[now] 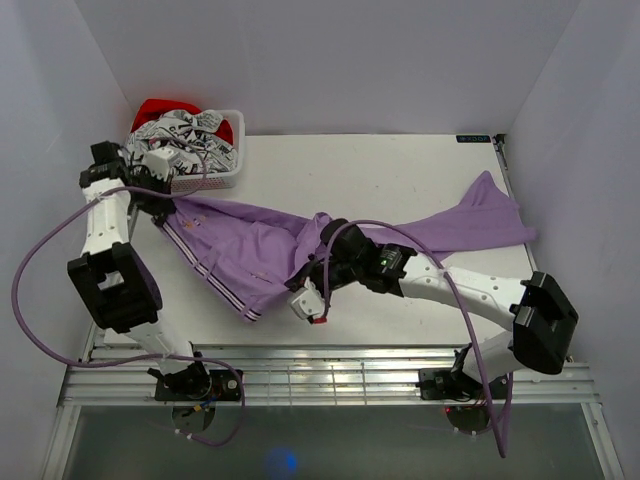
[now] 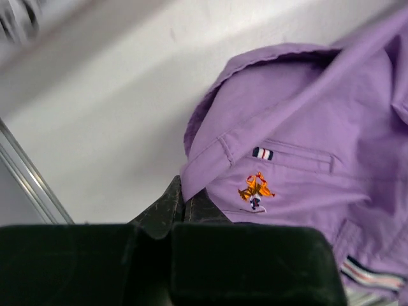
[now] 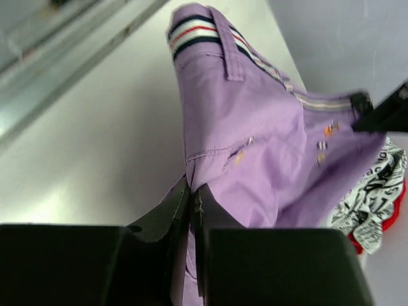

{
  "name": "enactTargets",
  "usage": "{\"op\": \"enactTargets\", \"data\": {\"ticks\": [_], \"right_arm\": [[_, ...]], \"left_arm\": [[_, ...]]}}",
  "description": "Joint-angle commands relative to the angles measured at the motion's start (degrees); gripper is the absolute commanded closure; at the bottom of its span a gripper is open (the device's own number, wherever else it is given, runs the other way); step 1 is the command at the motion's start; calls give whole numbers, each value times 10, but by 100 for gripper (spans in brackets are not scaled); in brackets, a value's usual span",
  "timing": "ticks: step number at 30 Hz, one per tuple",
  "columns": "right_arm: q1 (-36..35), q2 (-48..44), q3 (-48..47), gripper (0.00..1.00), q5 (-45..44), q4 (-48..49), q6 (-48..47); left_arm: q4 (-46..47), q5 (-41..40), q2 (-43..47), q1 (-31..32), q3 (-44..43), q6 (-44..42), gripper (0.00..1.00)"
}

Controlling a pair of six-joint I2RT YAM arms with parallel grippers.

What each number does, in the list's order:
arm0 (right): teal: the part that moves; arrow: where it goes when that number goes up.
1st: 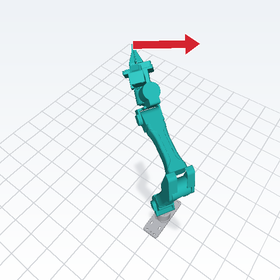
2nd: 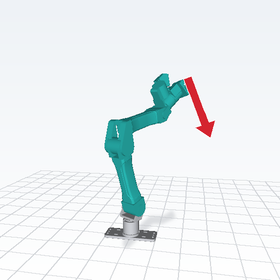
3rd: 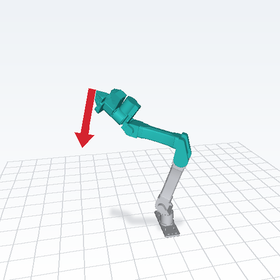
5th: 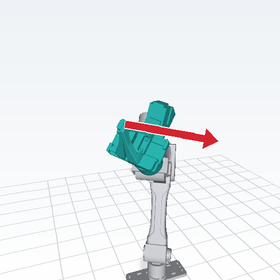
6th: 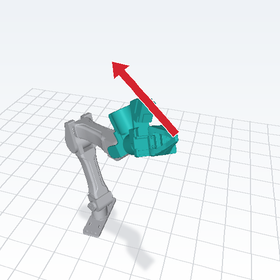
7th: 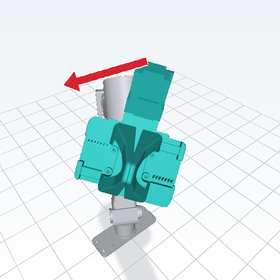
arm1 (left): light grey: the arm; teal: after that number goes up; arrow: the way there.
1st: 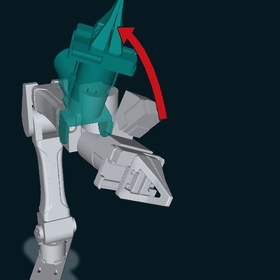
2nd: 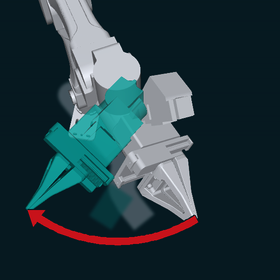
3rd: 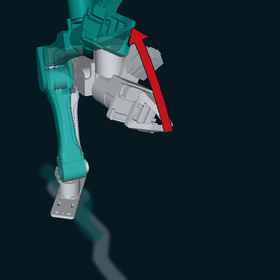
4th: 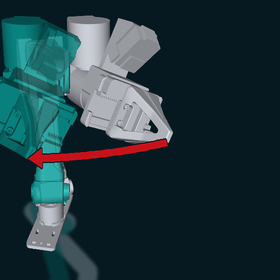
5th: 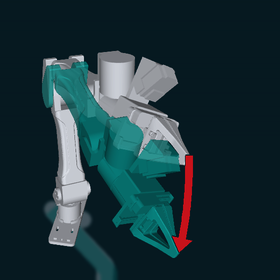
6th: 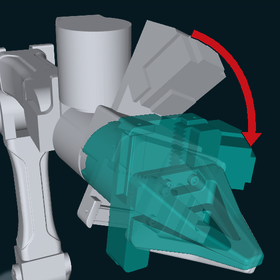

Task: Fold and stack the trousers
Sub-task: Flatten the trousers out

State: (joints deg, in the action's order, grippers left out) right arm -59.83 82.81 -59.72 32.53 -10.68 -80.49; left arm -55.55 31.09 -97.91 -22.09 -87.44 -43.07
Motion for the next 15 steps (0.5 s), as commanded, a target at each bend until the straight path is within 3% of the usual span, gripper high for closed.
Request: {"op": "enactTargets", "data": {"ticks": [1, 4, 8, 12, 13, 15], "right_arm": [[-33, 22, -88, 92, 46, -51, 246], [-52, 86, -156, 92, 44, -27, 348], [-73, 192, -268, 92, -4, 43, 562], [-87, 325, -397, 92, -62, 82, 665], [-92, 343, -424, 91, -74, 78, 680], [-92, 379, -492, 74, -77, 54, 698]], "left_arm": [[35, 8, -32, 60, -66, 32, 100], [61, -4, -75, 106, -116, 49, 100], [98, -5, -128, 144, -182, 108, 100], [145, -22, -170, 146, -234, 155, 100], [155, -29, -177, 145, -253, 158, 98], [167, -56, -190, 145, -267, 170, 93]]}}
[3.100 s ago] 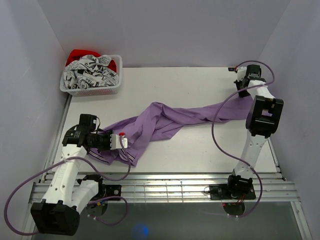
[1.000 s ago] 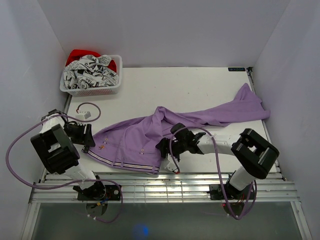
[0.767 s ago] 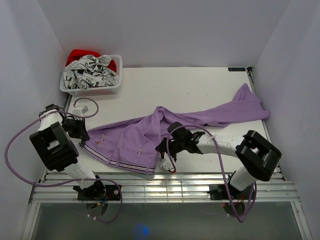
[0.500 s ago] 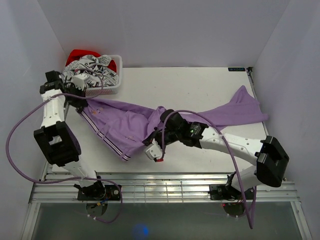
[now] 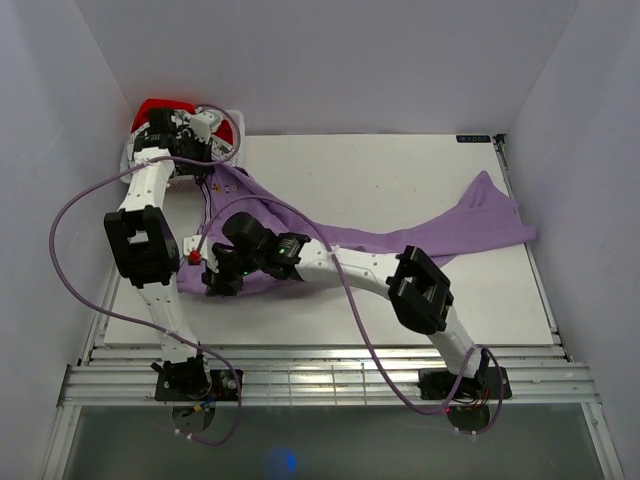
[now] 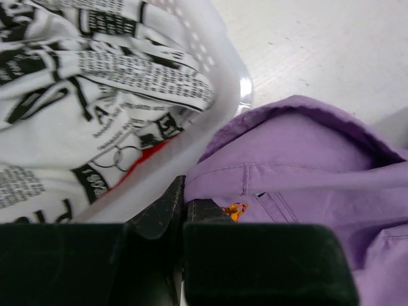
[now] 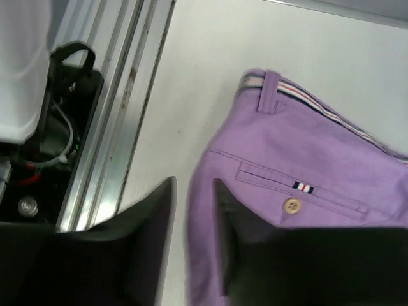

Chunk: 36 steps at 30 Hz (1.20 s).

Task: Fold and stack the trousers
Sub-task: Flatten the trousers out

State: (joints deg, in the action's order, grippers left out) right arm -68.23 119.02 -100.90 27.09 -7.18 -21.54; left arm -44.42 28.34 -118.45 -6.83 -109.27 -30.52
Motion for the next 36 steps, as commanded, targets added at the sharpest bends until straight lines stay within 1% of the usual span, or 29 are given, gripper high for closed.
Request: {"op": "enactTargets", "data": {"ticks": [1, 2, 3, 4, 5, 6, 8, 9, 10, 11, 12, 13, 14, 15, 16, 17, 18, 19, 21, 22, 23, 25, 26, 27, 30, 31, 33, 35, 36], "right_arm": [[-8, 19, -93, 62, -20, -4, 109], [-6, 14, -96, 39, -24, -12, 106], [-3, -18, -70, 34, -22, -14, 99], [8, -42, -46, 26, -21, -13, 85], [15, -67, -22, 22, -25, -17, 84], [39, -118, 21, 19, -25, -25, 82], [70, -167, 56, 16, -41, -65, 77], [115, -213, 74, 16, -43, -78, 75], [142, -235, 115, 16, -44, -91, 58], [169, -253, 136, 19, -58, -120, 42], [224, -285, 158, 21, -74, -133, 26], [257, -300, 201, 23, -87, -146, 9], [286, -310, 221, 27, -93, -170, -32], [344, -329, 242, 29, -99, -178, -56], [373, -336, 283, 30, -108, -181, -75], [396, -345, 299, 33, -119, -186, -112], [442, -346, 310, 35, -121, -203, -131], [462, -348, 338, 37, -128, -208, -146], [507, -354, 362, 39, -154, -211, -181], [521, -355, 375, 39, -159, -209, -191], [542, -354, 396, 40, -176, -209, -200], [560, -350, 416, 40, -186, -214, -215], [564, -343, 431, 41, -199, -224, -220], [573, -341, 439, 41, -204, -230, -226], [579, -337, 467, 43, -221, -262, -240], [579, -337, 473, 44, -223, -280, -248], [583, -341, 487, 47, -229, -296, -252], [589, -355, 490, 52, -215, -324, -263], [594, -361, 490, 53, -211, -335, -268]], "left_arm": [[61, -36, 15, -8, -57, 45, 86], [61, -49, 14, -7, -71, 46, 83], [51, -54, 15, -8, -79, 45, 79], [41, -59, 16, -8, -88, 37, 66], [35, -65, 20, -10, -90, 35, 58], [11, -70, 31, -12, -90, 32, 50], [-18, -65, 49, -21, -68, 6, 20], [-33, -49, 77, -27, -51, -1, 12], [-38, -38, 94, -35, -32, -7, 12], [-46, -19, 110, -56, -13, -13, 11], [-82, 26, 126, -66, 23, -27, 11], [-100, 36, 154, -71, 42, -48, 11], [-114, 39, 169, -75, 67, -79, 11], [-136, 44, 185, -77, 127, -98, 11], [-147, 58, 217, -79, 158, -115, 12], [-155, 59, 233, -79, 191, -142, 12], [-160, 60, 247, -79, 225, -150, 14], [-158, 57, 271, -80, 289, -157, 14], [-141, 45, 286, -80, 346, -164, 18], [-132, 27, 292, -82, 395, -163, 19], [-121, 16, 293, -83, 418, -161, 21], [-87, -7, 289, -89, 474, -157, 25], [-75, -33, 283, -93, 490, -157, 26], [-52, -45, 278, -96, 503, -155, 28], [-32, -82, 259, -122, 533, -161, 37], [-32, -87, 255, -142, 535, -166, 43], [-34, -113, 247, -162, 544, -180, 48], [-30, -134, 243, -198, 553, -207, 54], [-28, -152, 241, -214, 560, -218, 56]]}}
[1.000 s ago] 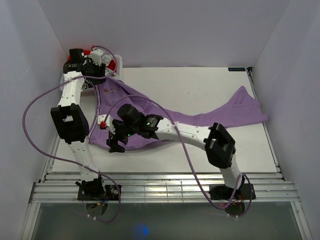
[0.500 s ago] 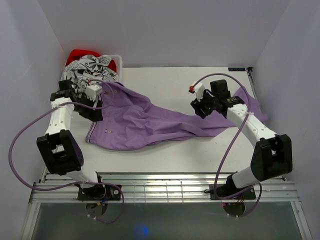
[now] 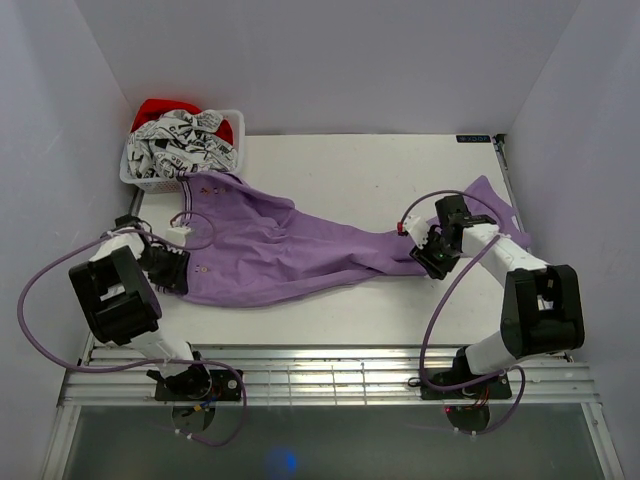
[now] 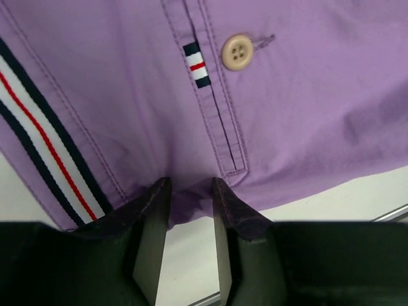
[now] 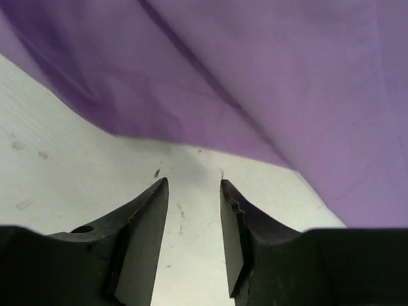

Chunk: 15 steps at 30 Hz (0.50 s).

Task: Fold and stack the trousers
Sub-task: Flatten the trousers out

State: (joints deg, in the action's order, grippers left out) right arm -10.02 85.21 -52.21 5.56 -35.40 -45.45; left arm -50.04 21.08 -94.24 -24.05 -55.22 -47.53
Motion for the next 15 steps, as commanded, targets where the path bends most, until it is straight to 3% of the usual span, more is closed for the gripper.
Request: {"op": "enactTargets", "data": {"ticks": [1, 4, 7, 8, 9, 12, 15], "right_arm": [[15, -29, 2, 57, 8, -63, -34], [27, -50, -10, 61, 31, -115, -52], [41, -74, -32, 62, 55, -149, -68], [54, -88, -38, 60, 59, -152, -76], [59, -94, -45, 58, 62, -152, -82], [76, -104, -71, 46, 61, -152, -115], [114, -87, -95, 40, 51, -152, -162]], "left_arm": [[30, -87, -8, -69, 20, -59, 57], [28, -90, -28, -120, 1, -92, 61], [11, -74, -33, -141, -24, -123, 57], [-2, -64, -30, -142, -30, -137, 52], [-12, -51, -23, -143, -41, -144, 39], [-44, 22, 12, -142, -57, -165, 25], [-57, 64, 33, -134, -77, -167, 23]]}}
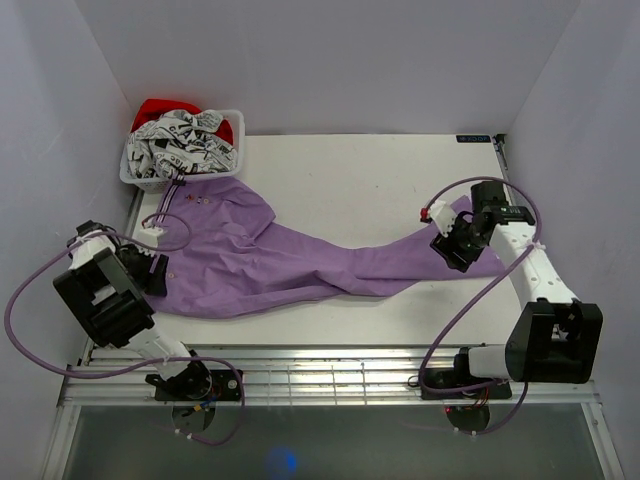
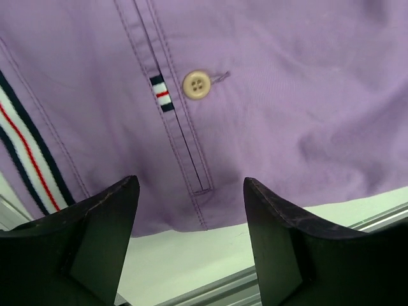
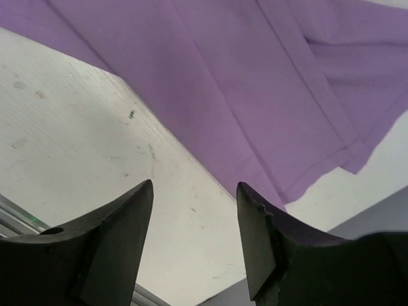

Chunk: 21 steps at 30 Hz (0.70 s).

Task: Fold and stack the trousers
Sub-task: Flatten the trousers out

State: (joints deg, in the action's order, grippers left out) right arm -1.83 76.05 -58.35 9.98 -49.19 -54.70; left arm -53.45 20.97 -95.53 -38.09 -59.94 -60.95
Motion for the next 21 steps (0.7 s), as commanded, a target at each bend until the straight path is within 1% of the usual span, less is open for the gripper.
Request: {"op": "enactTargets", "data": {"ticks": [1, 2, 3, 4, 7, 9, 12, 14, 19, 21], "right_arm": [[43, 12, -40, 38, 9, -14, -84], [59, 30, -46, 37, 12, -15, -98], [65, 40, -55, 37, 13, -18, -113], [70, 49, -57, 34, 14, -25, -149], [89, 85, -74, 32, 20, -35, -195], [104, 110, -91, 32, 36, -61, -242], [119, 138, -97, 32, 32, -63, -292], [128, 159, -98, 31, 20, -55, -313], [136, 204, -96, 27, -5, -12, -328], [137, 212, -86, 27, -9, 1, -336]], "left_arm": [[-27, 73, 47, 11, -40, -33, 23], [-38, 92, 49, 12, -46, -35, 23], [-40, 99, 52, 14, -50, -35, 23], [-41, 103, 53, 17, -53, -32, 23], [-45, 114, 53, 23, -62, -28, 23], [-50, 121, 53, 24, -67, -26, 23], [-49, 127, 53, 26, -68, -18, 23], [-50, 129, 51, 27, -66, -16, 22], [-49, 127, 46, 28, -54, -16, 23], [-46, 126, 46, 28, -51, -18, 23]]}}
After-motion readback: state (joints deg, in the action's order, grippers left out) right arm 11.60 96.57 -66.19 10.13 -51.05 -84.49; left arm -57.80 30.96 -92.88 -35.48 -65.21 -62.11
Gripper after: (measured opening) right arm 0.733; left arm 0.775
